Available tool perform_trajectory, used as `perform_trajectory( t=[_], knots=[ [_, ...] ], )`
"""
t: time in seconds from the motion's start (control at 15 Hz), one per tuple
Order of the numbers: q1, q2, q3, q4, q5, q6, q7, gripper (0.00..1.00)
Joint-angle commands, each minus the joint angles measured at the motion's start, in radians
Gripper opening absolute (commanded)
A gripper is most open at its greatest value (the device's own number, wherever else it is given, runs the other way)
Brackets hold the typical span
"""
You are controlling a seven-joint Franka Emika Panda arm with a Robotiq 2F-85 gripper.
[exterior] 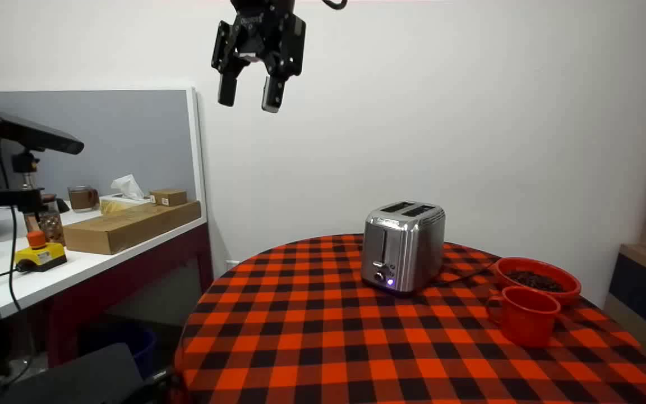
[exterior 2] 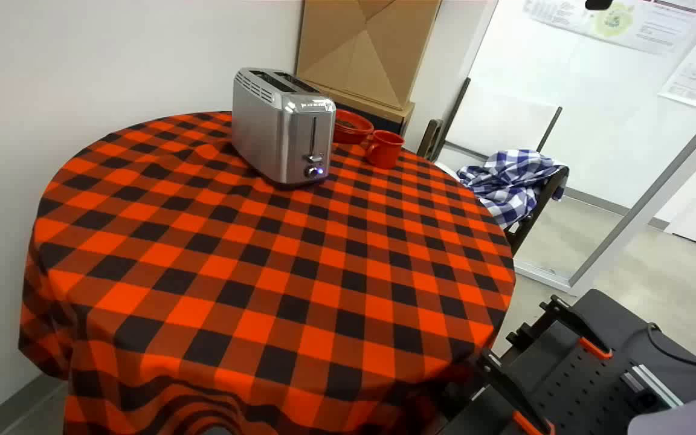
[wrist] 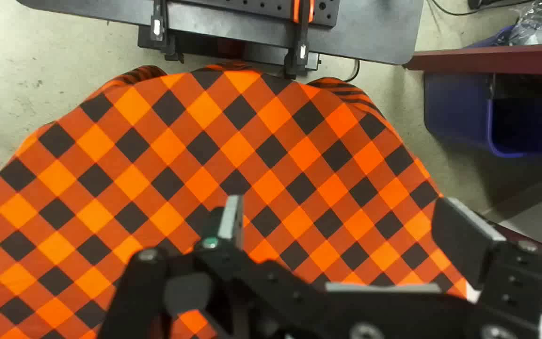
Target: Turn off the switch of the toaster
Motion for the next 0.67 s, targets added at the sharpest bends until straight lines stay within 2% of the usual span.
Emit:
perform_trajectory(
  t=[0.0,0.33,0.47,0.6],
  knots=[
    [-0.009,0.001,0.007,0.003,0.003,-0.002,-0.004,1.00],
    [-0.009,0.001,0.007,0.003,0.003,-0.001,-0.004,1.00],
    [-0.007,-0.020,0.034,-0.025,-0.043,0.078,-0.007,1.00],
    [-0.001,-0.015,0.057,-0.065,-0.091,0.206,-0.016,1.00]
  ],
)
